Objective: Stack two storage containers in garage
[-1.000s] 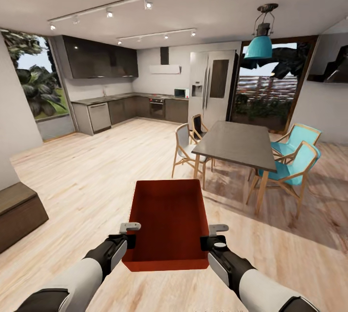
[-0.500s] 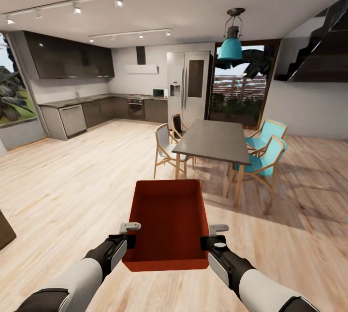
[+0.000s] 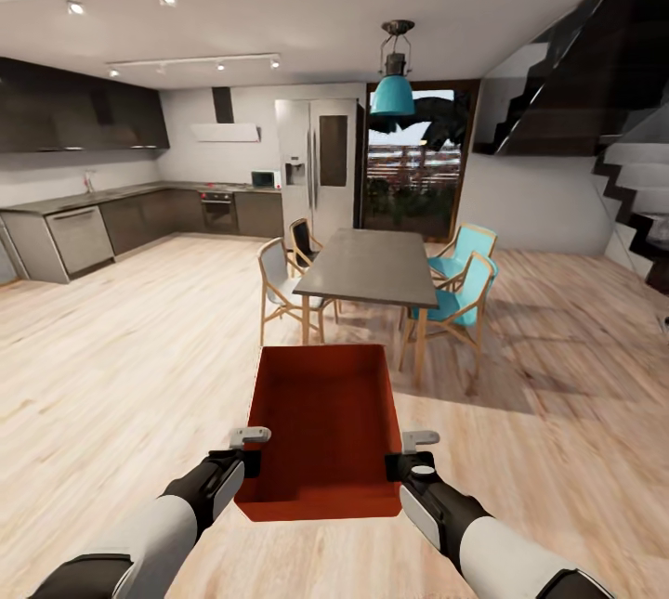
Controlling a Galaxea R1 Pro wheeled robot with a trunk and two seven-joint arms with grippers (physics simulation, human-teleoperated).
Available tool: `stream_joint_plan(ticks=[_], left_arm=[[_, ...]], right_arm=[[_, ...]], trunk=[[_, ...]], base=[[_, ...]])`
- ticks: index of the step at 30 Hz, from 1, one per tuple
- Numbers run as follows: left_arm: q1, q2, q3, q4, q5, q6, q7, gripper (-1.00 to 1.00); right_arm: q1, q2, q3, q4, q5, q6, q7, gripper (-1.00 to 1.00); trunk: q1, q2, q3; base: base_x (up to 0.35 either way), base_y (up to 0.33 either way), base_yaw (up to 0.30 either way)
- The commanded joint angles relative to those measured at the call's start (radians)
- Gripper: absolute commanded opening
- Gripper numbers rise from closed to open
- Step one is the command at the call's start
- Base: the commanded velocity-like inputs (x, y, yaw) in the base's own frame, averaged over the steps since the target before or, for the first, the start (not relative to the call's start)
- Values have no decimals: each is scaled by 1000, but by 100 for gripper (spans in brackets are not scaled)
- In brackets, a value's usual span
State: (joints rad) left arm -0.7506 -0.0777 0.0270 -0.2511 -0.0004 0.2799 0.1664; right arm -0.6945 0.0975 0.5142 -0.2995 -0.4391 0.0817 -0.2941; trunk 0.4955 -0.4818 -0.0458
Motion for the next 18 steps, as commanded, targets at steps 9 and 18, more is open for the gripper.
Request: stream_joint_plan(ticks=[9,18], left_arm=[[1,13,3,-1,-1,7,5,-100],[1,13,2,-1,-1,7,5,-100]], right_arm=[[-2,-1,-6,-36,1,-14,-2,-100],[-2,-1,-6,-36,0,-14,-2,-100]], trunk=[[1,-2,-2],[1,-2,-2]], base=[[0,0,-293],[0,0,-293]])
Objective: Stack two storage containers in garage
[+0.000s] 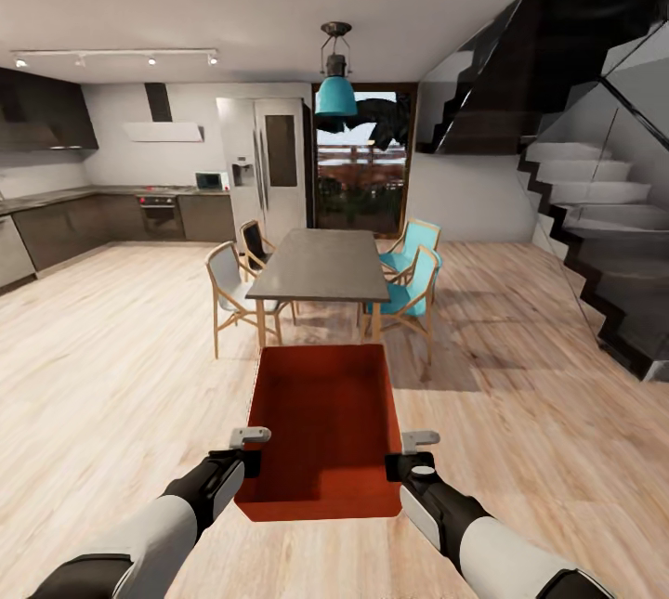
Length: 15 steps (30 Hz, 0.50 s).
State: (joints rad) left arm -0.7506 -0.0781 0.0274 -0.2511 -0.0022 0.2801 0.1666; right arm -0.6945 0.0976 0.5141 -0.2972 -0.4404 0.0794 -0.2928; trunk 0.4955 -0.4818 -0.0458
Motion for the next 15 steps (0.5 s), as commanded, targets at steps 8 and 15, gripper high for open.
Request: stream_joint_plan(ticks=[8,15], left_arm=[[0,14,2,0,1,7,5,-100],[0,14,2,0,0,7,5,-100]], right_arm=[[-2,-1,-6,-39,2,-12,-3,-100],[-2,-1,-6,-39,2,-12,-3,-100]], trunk=[[1,-2,-2],[1,-2,-2]], base=[[0,0,-294],[0,0,-293]])
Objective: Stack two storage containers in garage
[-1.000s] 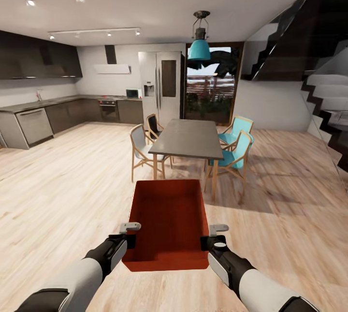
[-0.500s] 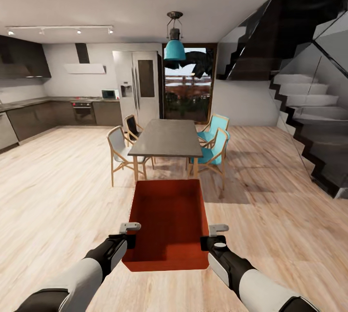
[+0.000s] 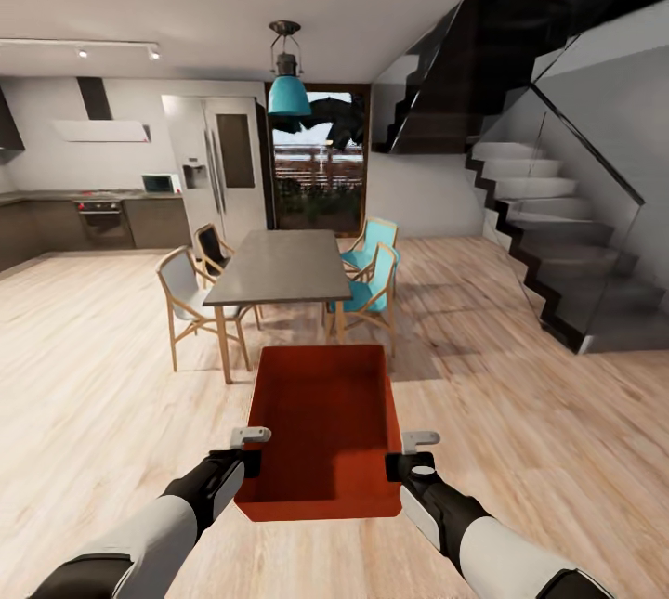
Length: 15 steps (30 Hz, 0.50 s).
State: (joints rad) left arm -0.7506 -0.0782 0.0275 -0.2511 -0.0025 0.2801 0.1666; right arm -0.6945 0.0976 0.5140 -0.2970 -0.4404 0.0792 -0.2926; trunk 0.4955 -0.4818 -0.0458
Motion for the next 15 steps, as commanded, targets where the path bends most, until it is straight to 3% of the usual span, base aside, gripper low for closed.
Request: stream_joint_plan(ticks=[1,15], left_arm=[[0,14,2,0,1,7,5,-100],[0,14,2,0,1,7,5,-100]], right_arm=[[-2,-1,-6,-39,2,-12,-3,-100],[-2,-1,-7,-39,2,-12,-3,-100]], trunk=[[1,-2,-2],[1,-2,-2]], base=[[0,0,-293],[0,0,-293]])
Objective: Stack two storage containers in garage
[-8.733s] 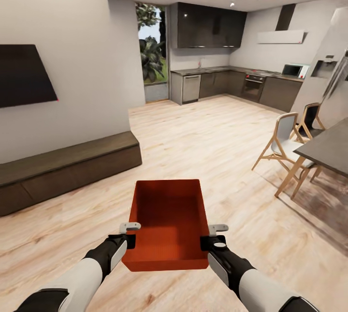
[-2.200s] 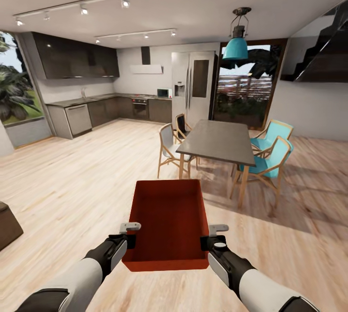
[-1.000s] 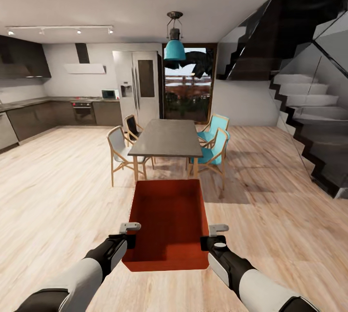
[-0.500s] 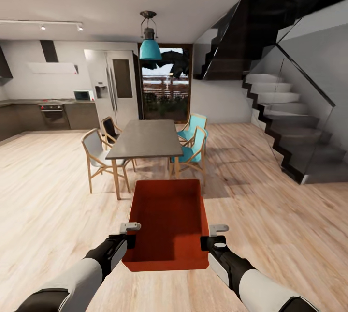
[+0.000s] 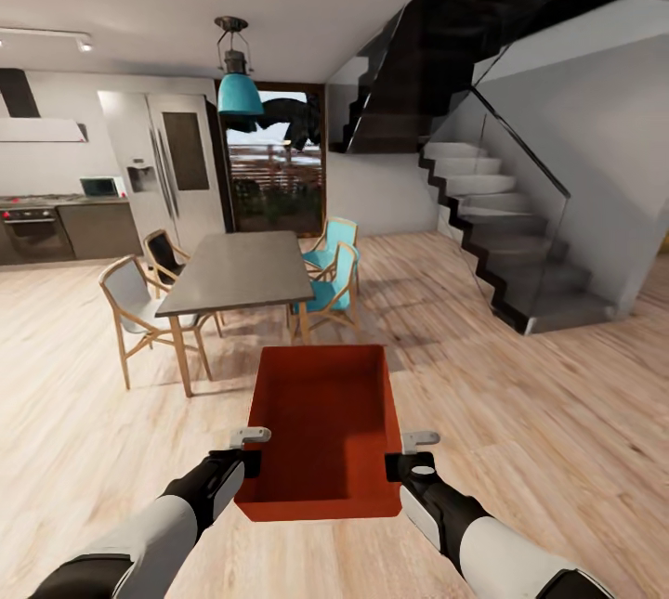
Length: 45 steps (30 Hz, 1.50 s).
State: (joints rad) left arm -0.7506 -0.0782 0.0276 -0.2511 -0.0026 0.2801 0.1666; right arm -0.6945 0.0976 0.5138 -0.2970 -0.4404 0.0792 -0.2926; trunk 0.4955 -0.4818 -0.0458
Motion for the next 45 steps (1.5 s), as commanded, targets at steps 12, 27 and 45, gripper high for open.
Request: stream_joint_plan(ticks=[12,27,45], left_arm=[[1,14,2,0,1,7,5,-100],[1,14,2,0,1,7,5,-100],[1,14,2,0,0,7,5,-100]], right_arm=[[-2,-1,-8,-39,2,-12,-3,-100],[-2,-1,-8,-39,1,-12,-3,-100],[-2,-1,-8,-39,0,-12,-4,-100]], trunk=[[1,-2,-2],[1,-2,-2],[1,-2,-2]], base=[[0,0,-293],[0,0,-293],[0,0,-293]])
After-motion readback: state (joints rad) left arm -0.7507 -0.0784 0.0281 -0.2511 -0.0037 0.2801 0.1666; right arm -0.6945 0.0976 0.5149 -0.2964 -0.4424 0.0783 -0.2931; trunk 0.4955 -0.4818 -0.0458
